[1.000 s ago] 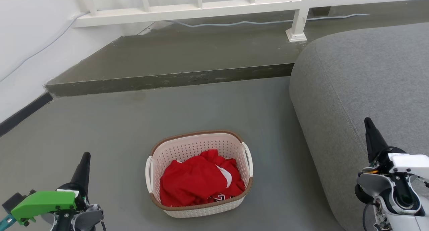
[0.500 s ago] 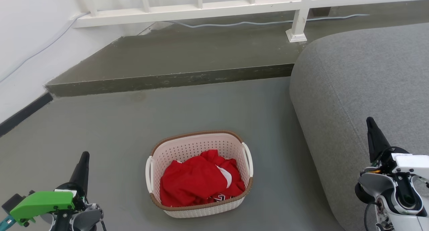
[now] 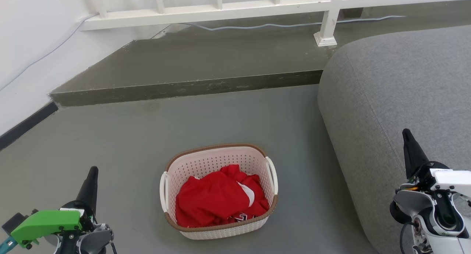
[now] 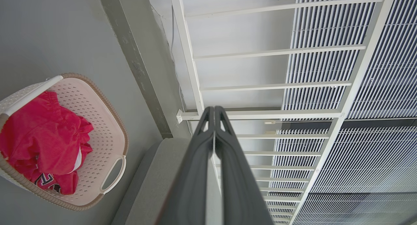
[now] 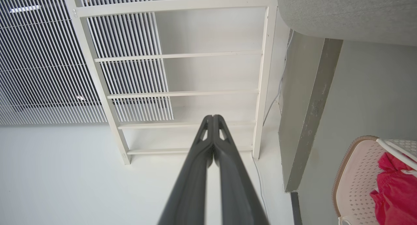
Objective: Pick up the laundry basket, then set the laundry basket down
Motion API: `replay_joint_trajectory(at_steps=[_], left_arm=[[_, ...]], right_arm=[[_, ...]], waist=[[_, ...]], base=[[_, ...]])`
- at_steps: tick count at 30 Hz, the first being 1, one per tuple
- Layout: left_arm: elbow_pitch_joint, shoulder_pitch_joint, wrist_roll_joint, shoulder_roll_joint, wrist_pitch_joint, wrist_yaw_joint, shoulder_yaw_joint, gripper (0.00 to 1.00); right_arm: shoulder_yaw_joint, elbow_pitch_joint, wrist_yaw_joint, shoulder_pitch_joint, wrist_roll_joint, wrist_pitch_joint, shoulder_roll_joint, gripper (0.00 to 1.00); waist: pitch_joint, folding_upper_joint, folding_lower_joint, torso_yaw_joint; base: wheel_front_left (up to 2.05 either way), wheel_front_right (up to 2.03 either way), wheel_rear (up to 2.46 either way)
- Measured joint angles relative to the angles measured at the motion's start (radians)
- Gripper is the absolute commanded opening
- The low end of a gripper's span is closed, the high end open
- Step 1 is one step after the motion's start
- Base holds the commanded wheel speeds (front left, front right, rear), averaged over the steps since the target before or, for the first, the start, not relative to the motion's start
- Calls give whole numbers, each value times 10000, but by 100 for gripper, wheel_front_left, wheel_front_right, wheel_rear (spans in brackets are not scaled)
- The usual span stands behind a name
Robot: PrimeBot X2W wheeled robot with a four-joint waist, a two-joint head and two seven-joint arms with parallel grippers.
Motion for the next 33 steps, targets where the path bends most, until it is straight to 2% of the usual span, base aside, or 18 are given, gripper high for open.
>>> replay_joint_trajectory(at_steps=[33], left_arm=[[-31,0,0,0,-4,0,-6,0]], right_arm=[[-23,-27,0,2,0,2,6,0]], waist=[[1,0,0,0]], base=[[0,0,0]])
